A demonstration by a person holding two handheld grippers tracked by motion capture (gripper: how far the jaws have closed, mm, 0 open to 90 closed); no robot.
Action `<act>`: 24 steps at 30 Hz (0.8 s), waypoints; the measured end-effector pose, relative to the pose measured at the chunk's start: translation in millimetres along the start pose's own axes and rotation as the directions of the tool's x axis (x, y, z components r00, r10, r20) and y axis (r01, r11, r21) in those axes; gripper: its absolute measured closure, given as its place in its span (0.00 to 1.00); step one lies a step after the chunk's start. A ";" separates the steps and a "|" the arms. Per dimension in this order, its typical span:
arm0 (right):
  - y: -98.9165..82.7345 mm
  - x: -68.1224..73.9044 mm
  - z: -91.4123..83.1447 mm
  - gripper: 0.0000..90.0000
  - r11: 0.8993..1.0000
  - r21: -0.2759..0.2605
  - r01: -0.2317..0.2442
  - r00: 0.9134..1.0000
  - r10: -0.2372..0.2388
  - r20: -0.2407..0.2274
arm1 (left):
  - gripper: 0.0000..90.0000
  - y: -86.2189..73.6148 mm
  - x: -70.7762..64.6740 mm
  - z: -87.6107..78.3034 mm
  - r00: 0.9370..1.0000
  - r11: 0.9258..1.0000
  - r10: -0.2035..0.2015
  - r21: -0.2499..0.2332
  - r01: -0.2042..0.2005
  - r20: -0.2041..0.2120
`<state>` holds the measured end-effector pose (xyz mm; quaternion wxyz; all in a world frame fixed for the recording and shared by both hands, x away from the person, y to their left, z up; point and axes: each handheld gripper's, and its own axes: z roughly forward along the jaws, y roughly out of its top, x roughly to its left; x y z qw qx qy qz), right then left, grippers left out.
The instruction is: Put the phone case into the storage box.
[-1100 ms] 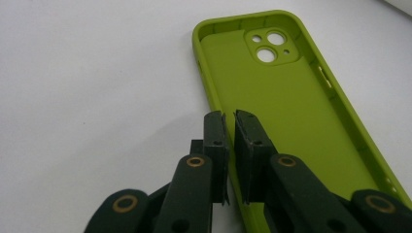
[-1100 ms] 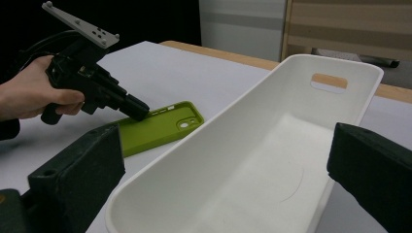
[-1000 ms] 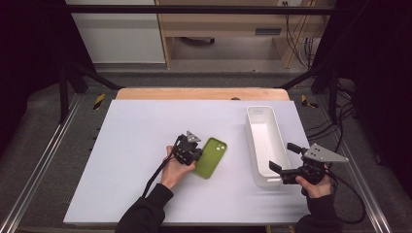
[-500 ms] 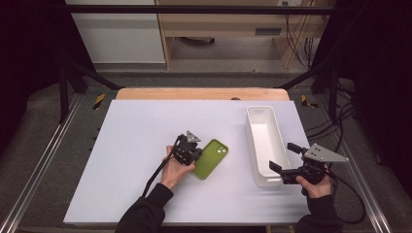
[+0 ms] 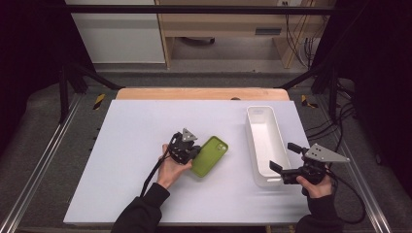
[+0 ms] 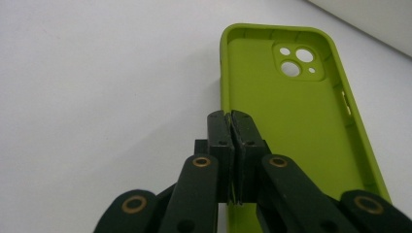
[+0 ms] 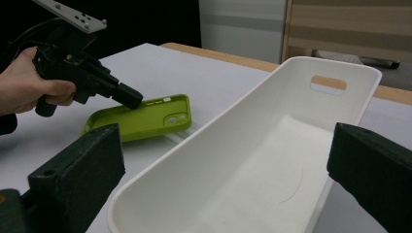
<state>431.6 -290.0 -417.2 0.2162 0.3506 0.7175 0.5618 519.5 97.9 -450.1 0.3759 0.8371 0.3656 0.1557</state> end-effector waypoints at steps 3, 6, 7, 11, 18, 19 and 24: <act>0.5 0.5 -0.1 0.01 1.000 -0.002 0.005 1.000 -0.005 0.001 | 0.98 1.1 0.6 -5.9 1.000 1.000 -0.002 -0.011 0.002 0.006; 0.9 0.8 -0.2 0.01 1.000 -0.003 0.004 1.000 -0.004 0.001 | 0.98 2.5 0.6 -13.1 1.000 1.000 0.004 -0.026 -0.003 0.012; 0.9 0.8 -0.2 0.01 1.000 -0.003 0.004 1.000 -0.004 0.001 | 0.98 2.5 0.6 -13.1 1.000 1.000 0.004 -0.026 -0.003 0.012; 1.2 1.1 -0.7 0.01 1.000 -0.001 0.002 1.000 -0.002 0.001 | 0.98 3.4 0.6 -20.3 1.000 0.999 0.009 -0.038 -0.009 0.018; 2.3 2.2 -0.4 0.01 1.000 -0.002 0.006 1.000 -0.006 -0.002 | 0.98 5.0 0.5 -36.3 0.999 0.998 0.040 -0.057 -0.039 0.019; 2.3 2.2 -0.4 0.01 1.000 -0.002 0.006 1.000 -0.006 -0.002 | 0.98 5.0 0.5 -36.3 0.999 0.998 0.040 -0.057 -0.039 0.019; 3.8 3.8 -0.3 0.01 1.000 -0.005 0.012 1.000 -0.012 -0.004 | 0.98 5.5 -0.6 -48.5 0.998 0.996 0.065 -0.064 -0.063 0.015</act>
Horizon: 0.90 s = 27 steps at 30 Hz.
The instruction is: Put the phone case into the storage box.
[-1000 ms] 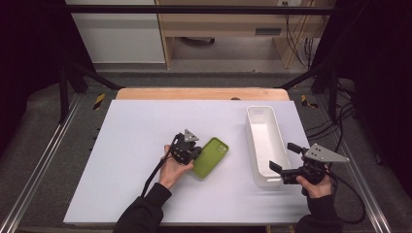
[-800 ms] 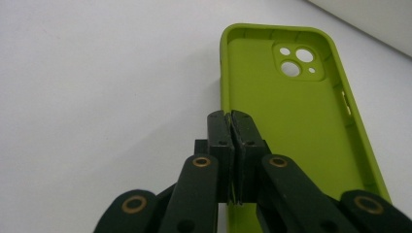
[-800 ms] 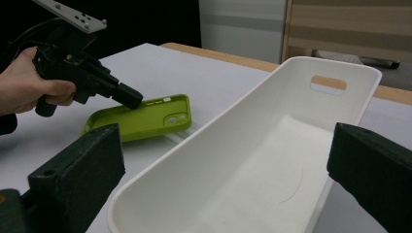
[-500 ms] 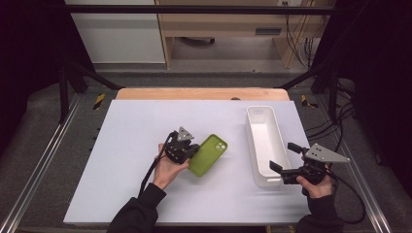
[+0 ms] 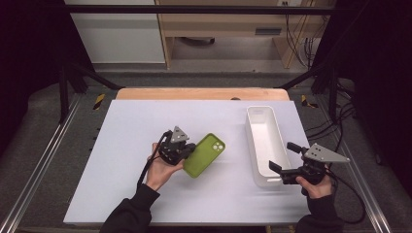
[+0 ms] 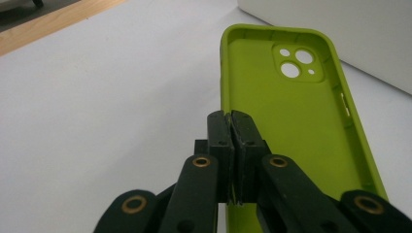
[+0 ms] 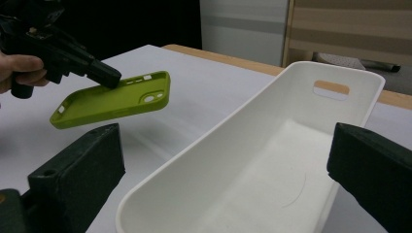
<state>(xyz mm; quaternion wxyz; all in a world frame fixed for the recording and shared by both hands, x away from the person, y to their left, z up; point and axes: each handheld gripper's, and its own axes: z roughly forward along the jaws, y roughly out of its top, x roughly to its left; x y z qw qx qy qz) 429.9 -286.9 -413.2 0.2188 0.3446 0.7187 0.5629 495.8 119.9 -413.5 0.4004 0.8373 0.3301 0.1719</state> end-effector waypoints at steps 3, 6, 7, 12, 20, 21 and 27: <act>0.5 0.7 0.2 0.01 1.000 0.000 0.000 1.000 0.000 -0.001 | 0.98 -0.3 0.2 -4.9 1.000 1.000 0.004 -0.006 -0.004 0.004; 1.7 2.5 1.1 0.01 1.000 0.004 0.000 1.000 0.000 -0.002 | 0.98 -1.0 0.5 -13.1 1.000 1.000 0.014 -0.014 -0.014 0.001; 2.0 3.1 1.5 0.01 1.000 0.005 -0.001 1.000 0.001 -0.002 | 0.98 -1.4 0.6 -15.4 1.000 1.000 0.016 -0.017 -0.016 0.001; 3.9 6.3 3.3 0.01 1.000 0.006 0.004 1.000 -0.004 -0.006 | 0.98 -4.5 0.2 -25.9 1.000 0.999 0.028 -0.023 -0.028 0.002; 9.5 14.8 7.1 0.01 1.000 0.008 0.014 1.000 -0.014 -0.017 | 0.97 -14.1 1.1 -37.2 0.999 0.999 0.031 -0.033 -0.030 0.016; 10.2 16.0 7.8 0.01 1.000 0.010 0.016 1.000 -0.016 -0.016 | 0.98 -15.1 1.3 -38.1 0.999 0.999 0.031 -0.032 -0.031 0.016; 14.5 23.7 12.5 0.01 0.999 0.021 0.025 0.999 -0.024 -0.030 | 0.97 -20.9 1.4 -41.9 0.999 0.999 0.033 -0.037 -0.032 0.030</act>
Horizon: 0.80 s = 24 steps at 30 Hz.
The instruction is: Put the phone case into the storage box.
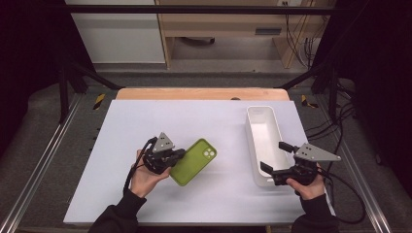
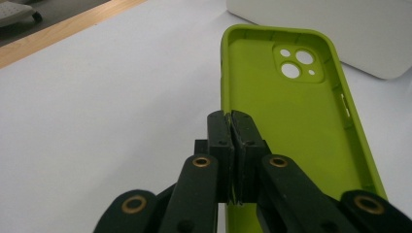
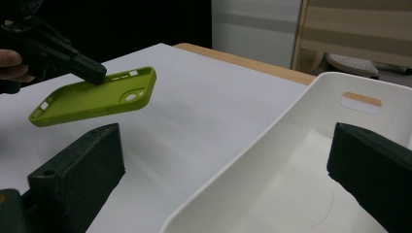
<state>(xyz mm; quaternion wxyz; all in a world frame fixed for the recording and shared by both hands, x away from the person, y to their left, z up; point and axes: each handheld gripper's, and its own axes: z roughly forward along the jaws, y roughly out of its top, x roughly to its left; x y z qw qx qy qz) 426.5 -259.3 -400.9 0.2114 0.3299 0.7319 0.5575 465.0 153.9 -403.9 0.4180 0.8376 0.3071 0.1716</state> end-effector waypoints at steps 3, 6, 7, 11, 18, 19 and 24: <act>2.2 3.9 2.7 0.01 1.000 0.010 -0.002 1.000 0.002 -0.006 | 0.97 -2.7 -0.7 -0.8 1.000 1.000 0.002 0.000 -0.002 0.005; 4.3 7.8 5.5 0.01 1.000 0.015 0.002 1.000 -0.001 -0.018 | 0.97 -5.3 -2.5 -1.7 1.000 1.000 0.013 -0.002 -0.013 0.009; 5.0 9.0 6.3 0.01 1.000 0.016 0.003 1.000 -0.003 -0.021 | 0.97 -6.0 -3.2 -1.9 1.000 1.000 0.017 -0.001 -0.017 0.009; 7.7 14.0 9.8 0.01 1.000 0.023 0.006 0.999 -0.005 -0.031 | 0.97 -8.1 -5.5 -1.9 1.000 1.000 0.024 0.004 -0.024 0.019; 10.2 21.2 16.2 0.01 0.999 0.037 0.007 0.999 -0.005 -0.044 | 0.97 -8.6 -9.5 -2.8 0.999 0.999 0.035 0.003 -0.035 0.030; 10.5 22.3 17.2 0.01 0.999 0.039 0.007 0.999 -0.006 -0.046 | 0.97 -8.4 -10.0 -3.3 0.999 0.999 0.034 0.000 -0.034 0.031; 12.3 28.9 23.2 0.01 0.998 0.054 0.014 0.998 -0.011 -0.059 | 0.97 -7.6 -12.7 -4.5 0.998 0.999 0.047 -0.001 -0.047 0.036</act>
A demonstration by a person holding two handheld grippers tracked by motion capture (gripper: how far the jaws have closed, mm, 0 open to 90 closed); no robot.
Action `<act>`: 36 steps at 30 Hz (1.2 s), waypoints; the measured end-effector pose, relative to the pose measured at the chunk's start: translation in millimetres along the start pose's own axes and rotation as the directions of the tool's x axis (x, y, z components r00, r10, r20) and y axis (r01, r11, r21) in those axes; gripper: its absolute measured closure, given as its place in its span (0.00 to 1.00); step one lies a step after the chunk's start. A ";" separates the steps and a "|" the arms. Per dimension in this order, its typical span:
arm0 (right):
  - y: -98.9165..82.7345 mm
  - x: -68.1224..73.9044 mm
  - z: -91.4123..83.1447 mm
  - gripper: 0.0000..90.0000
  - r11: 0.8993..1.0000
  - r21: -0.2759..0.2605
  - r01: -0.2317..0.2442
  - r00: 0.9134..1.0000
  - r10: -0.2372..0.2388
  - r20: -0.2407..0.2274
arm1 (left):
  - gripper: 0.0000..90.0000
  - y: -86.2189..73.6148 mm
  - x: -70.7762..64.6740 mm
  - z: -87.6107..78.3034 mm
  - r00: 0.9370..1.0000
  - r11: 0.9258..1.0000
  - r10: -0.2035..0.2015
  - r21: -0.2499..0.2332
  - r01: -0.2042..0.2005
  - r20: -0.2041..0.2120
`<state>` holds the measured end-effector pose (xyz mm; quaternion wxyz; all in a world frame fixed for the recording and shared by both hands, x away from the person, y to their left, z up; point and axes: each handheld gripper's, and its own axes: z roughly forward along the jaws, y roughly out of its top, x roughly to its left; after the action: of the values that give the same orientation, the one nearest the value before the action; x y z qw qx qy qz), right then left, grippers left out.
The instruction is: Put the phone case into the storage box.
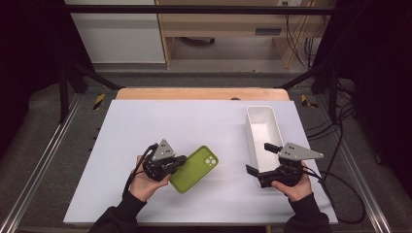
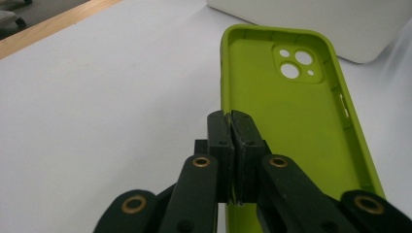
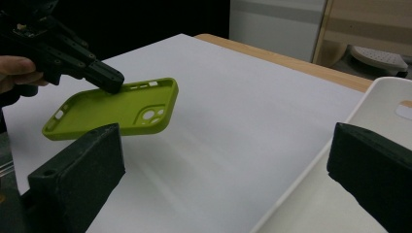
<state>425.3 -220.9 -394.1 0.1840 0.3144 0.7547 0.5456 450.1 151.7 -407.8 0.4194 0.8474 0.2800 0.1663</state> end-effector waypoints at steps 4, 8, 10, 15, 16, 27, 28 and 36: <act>1.1 4.5 5.1 0.01 1.000 0.014 0.002 1.000 -0.002 -0.011 | 0.97 0.6 -1.7 -0.1 1.000 1.000 0.006 -0.002 -0.006 0.002; 1.8 6.7 8.1 0.01 1.000 0.020 0.001 1.000 -0.001 -0.015 | 0.98 1.5 -4.6 0.8 1.000 1.000 0.015 0.001 -0.015 0.005; 2.1 8.7 10.1 0.01 1.000 0.023 0.001 1.000 0.000 -0.017 | 0.98 1.8 -6.7 2.0 1.000 1.000 0.022 0.004 -0.022 0.008; 2.8 13.4 15.8 0.01 0.999 0.039 0.006 1.000 -0.005 -0.025 | 0.98 2.4 -11.1 4.4 0.999 0.999 0.041 0.012 -0.041 0.011; 2.8 14.3 17.5 0.01 0.999 0.045 0.004 1.000 -0.002 -0.029 | 0.98 2.5 -11.6 4.6 0.999 0.999 0.042 0.011 -0.042 0.011; 4.4 19.8 25.8 0.01 0.997 0.073 -0.003 0.999 0.005 -0.036 | 0.98 5.3 -21.7 7.8 0.997 0.997 0.071 0.013 -0.071 0.027; 4.4 20.6 27.3 0.01 0.997 0.078 -0.003 0.999 0.006 -0.034 | 0.98 5.6 -22.7 8.2 0.997 0.997 0.074 0.013 -0.075 0.029; 6.1 28.0 40.5 0.02 0.994 0.111 0.002 0.999 0.003 -0.049 | 0.98 7.4 -30.2 11.0 0.994 0.994 0.104 0.016 -0.104 0.032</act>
<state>431.5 -172.0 -400.3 0.1473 0.3109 0.7882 0.5103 434.6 122.7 -409.8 0.4072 0.8669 0.2303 0.1722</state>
